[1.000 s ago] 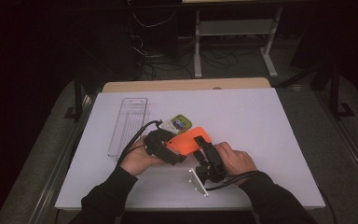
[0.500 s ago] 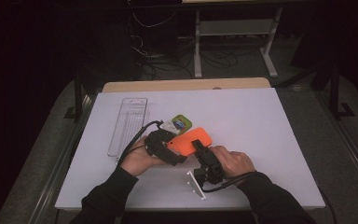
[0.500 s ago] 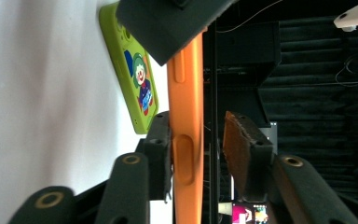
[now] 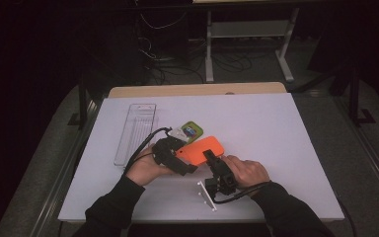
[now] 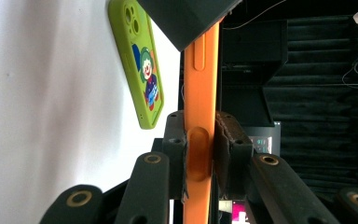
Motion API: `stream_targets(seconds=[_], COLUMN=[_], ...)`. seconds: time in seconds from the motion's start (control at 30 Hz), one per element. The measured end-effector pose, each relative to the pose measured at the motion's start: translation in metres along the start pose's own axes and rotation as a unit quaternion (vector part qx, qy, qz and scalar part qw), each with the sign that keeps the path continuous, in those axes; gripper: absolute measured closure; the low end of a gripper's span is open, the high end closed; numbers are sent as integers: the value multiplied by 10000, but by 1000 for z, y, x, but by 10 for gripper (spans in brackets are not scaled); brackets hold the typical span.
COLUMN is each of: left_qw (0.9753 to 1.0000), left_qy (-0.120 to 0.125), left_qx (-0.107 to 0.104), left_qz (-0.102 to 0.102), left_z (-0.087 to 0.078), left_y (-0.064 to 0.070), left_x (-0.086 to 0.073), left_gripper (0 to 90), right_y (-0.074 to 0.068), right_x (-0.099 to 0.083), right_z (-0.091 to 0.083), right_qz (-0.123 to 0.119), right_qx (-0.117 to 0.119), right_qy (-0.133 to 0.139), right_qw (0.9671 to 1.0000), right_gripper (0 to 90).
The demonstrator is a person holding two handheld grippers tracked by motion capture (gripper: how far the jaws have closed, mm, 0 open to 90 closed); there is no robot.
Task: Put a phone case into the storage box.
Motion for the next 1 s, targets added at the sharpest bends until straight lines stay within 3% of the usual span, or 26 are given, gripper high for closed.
stream_targets(seconds=[0.33, 0.4, 0.5, 0.7, 0.73, 1.0], left_qw=[9999, 9997, 9995, 9996, 9994, 9987], left_qy=[25, 110, 176, 198, 287, 438], left_qx=[-102, -176, -230, -211, -197, -262], left_qz=[-1, -135, -130, 19, -81, -48], left_z=[-2, 0, 0, -3, -3, -10], left_y=[-1, 0, -1, 0, 1, -1], left_x=[1, 0, -2, -1, -1, 0], left_gripper=[152, 149, 142, 46, 25, 0], right_y=[2, 3, 3, 3, 4, 5], right_x=[1, 1, 1, 2, 2, -2], right_z=[-2, -2, -3, -3, -3, -2], right_qz=[-12, 8, 35, -16, -5, 117], right_qx=[-57, -23, -8, 30, 19, 106], right_qy=[-48, -43, -40, -16, -20, -127], right_qw=[10000, 10000, 10000, 10000, 10000, 9998], right_gripper=[812, 819, 824, 829, 829, 826])
Point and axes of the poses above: each handheld gripper's, and its own axes: z roughly forward along the jaws, x roughly out of its top, y roughly to its right, the point moved 2 cm from there along z, roughly forward along the jaws, and after that the axes turned 10 degrees about y, right-handed, at the moved point
